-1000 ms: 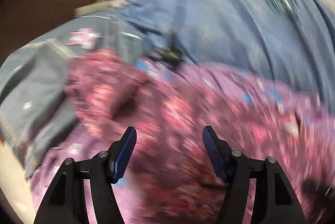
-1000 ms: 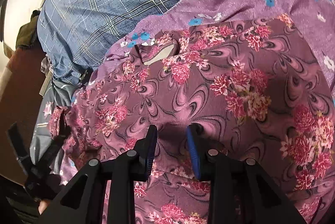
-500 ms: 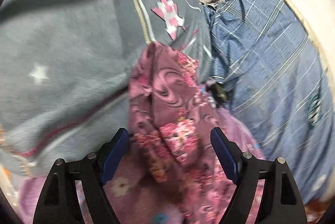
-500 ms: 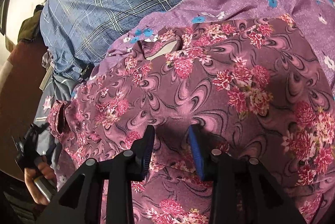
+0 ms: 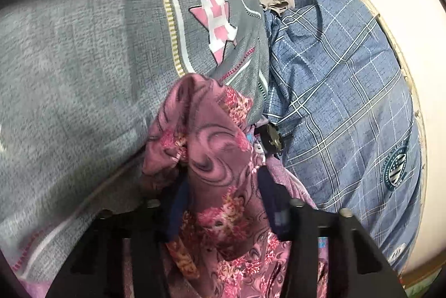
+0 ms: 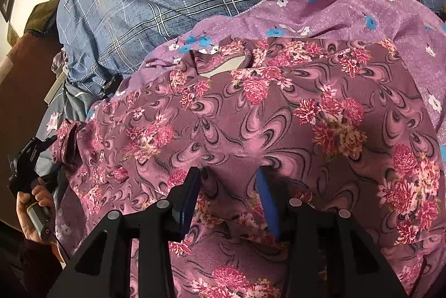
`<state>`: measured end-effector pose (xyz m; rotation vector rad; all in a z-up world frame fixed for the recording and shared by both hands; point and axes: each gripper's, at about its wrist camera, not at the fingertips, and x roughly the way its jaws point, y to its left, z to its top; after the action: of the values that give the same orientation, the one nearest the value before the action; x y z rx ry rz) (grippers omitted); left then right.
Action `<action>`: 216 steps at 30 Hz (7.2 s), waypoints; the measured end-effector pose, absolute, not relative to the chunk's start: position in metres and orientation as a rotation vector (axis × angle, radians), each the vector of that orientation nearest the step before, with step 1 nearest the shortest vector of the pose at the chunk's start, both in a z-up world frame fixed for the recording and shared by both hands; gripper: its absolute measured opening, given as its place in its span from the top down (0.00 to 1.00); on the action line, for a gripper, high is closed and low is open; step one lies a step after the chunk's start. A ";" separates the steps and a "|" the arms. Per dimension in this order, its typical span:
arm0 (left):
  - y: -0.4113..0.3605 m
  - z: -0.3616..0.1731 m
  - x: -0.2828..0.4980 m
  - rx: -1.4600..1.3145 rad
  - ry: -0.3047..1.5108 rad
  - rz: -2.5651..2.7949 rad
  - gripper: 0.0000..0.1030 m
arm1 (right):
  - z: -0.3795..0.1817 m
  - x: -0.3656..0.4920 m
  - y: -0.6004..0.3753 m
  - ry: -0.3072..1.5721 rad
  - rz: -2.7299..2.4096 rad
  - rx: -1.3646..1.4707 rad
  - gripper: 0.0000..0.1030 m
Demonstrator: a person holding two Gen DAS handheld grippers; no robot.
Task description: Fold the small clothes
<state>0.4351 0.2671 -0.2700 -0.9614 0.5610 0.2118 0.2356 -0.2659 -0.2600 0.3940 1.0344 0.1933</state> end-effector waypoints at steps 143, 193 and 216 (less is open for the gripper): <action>0.005 -0.227 0.451 -0.114 0.899 0.013 0.40 | -0.244 0.259 -0.260 0.946 0.364 0.309 0.58; 0.025 -0.261 0.445 -0.153 0.955 0.117 0.01 | -0.248 0.249 -0.284 0.996 0.124 0.203 0.65; 0.148 -0.247 0.178 -0.230 0.955 0.100 0.07 | -0.216 -0.008 -0.334 1.080 0.348 0.439 0.43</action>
<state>0.1781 0.1481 -0.2474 -0.2297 0.9550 0.1003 -0.0078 -0.3338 -0.2156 0.4394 1.0797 0.3482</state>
